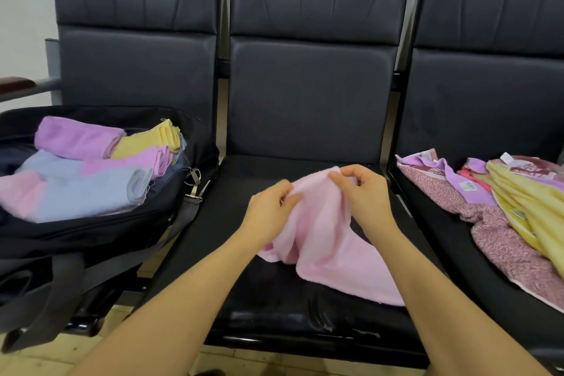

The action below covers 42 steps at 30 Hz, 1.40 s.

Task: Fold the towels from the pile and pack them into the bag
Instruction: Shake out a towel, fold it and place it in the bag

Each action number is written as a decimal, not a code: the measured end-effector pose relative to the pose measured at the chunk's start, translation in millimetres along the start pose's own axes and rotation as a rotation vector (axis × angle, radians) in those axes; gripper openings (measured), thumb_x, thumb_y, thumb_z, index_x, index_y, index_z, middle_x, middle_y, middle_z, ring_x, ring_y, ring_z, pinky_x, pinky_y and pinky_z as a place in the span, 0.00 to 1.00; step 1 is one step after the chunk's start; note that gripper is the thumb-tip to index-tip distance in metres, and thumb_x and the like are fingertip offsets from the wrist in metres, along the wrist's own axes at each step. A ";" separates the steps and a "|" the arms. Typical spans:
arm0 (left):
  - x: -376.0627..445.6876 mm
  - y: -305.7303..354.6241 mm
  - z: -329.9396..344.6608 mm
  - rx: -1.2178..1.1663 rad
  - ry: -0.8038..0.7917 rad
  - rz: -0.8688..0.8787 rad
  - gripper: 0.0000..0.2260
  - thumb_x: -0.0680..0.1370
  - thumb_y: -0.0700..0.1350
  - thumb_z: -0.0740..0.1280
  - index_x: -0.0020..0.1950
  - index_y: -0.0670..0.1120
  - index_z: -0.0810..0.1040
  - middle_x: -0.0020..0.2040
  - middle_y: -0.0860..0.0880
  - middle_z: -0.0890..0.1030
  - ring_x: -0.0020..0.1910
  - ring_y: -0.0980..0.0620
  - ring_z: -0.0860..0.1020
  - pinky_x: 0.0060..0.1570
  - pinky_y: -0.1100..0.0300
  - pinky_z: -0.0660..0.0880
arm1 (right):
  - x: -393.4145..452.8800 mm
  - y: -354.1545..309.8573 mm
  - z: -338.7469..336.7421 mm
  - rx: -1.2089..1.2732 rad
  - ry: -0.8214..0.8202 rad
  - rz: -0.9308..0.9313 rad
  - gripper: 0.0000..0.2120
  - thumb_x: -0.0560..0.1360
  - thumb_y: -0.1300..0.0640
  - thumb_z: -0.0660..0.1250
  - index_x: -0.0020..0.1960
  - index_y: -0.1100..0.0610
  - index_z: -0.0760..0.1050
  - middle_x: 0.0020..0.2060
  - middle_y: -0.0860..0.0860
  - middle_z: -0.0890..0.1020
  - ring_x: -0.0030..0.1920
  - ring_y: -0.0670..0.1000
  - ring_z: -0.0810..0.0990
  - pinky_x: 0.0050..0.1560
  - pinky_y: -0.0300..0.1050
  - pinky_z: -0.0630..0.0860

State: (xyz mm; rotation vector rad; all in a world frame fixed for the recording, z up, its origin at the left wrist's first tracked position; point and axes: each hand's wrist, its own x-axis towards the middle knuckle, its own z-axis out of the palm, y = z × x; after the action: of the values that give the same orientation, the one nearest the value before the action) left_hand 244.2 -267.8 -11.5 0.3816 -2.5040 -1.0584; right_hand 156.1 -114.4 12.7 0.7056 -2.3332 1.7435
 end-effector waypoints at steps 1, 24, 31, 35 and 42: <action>1.3 0.3 -5.2 0.024 0.010 0.017 0.09 0.81 0.51 0.59 0.47 0.47 0.72 0.35 0.48 0.76 0.35 0.50 0.74 0.38 0.53 0.72 | 0.3 1.6 -2.4 -0.002 0.021 0.012 0.07 0.73 0.49 0.70 0.37 0.42 0.79 0.36 0.37 0.80 0.50 0.53 0.78 0.60 0.65 0.70; 17.7 82.8 -123.4 -0.634 0.446 0.031 0.09 0.76 0.36 0.66 0.49 0.48 0.84 0.44 0.57 0.81 0.45 0.63 0.78 0.40 0.73 0.72 | 7.1 -110.1 -51.6 0.275 0.218 -0.141 0.11 0.77 0.64 0.65 0.48 0.49 0.82 0.44 0.40 0.83 0.45 0.35 0.79 0.46 0.28 0.71; 29.2 114.5 -167.5 -0.722 0.488 -0.016 0.18 0.75 0.29 0.59 0.59 0.43 0.80 0.53 0.48 0.80 0.44 0.55 0.78 0.45 0.66 0.76 | 32.1 -163.1 -74.2 0.406 0.429 -0.107 0.12 0.75 0.66 0.65 0.53 0.54 0.82 0.42 0.43 0.82 0.44 0.42 0.81 0.54 0.38 0.76; 37.3 122.1 -189.7 -0.645 0.483 -0.007 0.25 0.74 0.29 0.57 0.67 0.46 0.75 0.64 0.49 0.75 0.52 0.53 0.76 0.55 0.61 0.74 | 36.5 -178.4 -89.4 0.425 0.470 -0.127 0.19 0.77 0.69 0.61 0.64 0.57 0.77 0.50 0.47 0.81 0.51 0.52 0.79 0.47 0.30 0.77; 41.4 132.4 -204.4 -0.570 0.522 -0.039 0.17 0.75 0.32 0.64 0.62 0.44 0.79 0.62 0.47 0.77 0.57 0.50 0.73 0.55 0.62 0.68 | 26.8 -172.1 -100.8 0.440 0.440 -0.085 0.28 0.76 0.73 0.57 0.71 0.53 0.70 0.69 0.54 0.71 0.62 0.52 0.75 0.43 0.30 0.76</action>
State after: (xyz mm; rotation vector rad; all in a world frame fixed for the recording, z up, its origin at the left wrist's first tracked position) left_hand 288.1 -321.6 225.6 0.4588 -1.6645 -1.4097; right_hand 193.6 -64.9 204.1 0.4057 -1.6332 2.1346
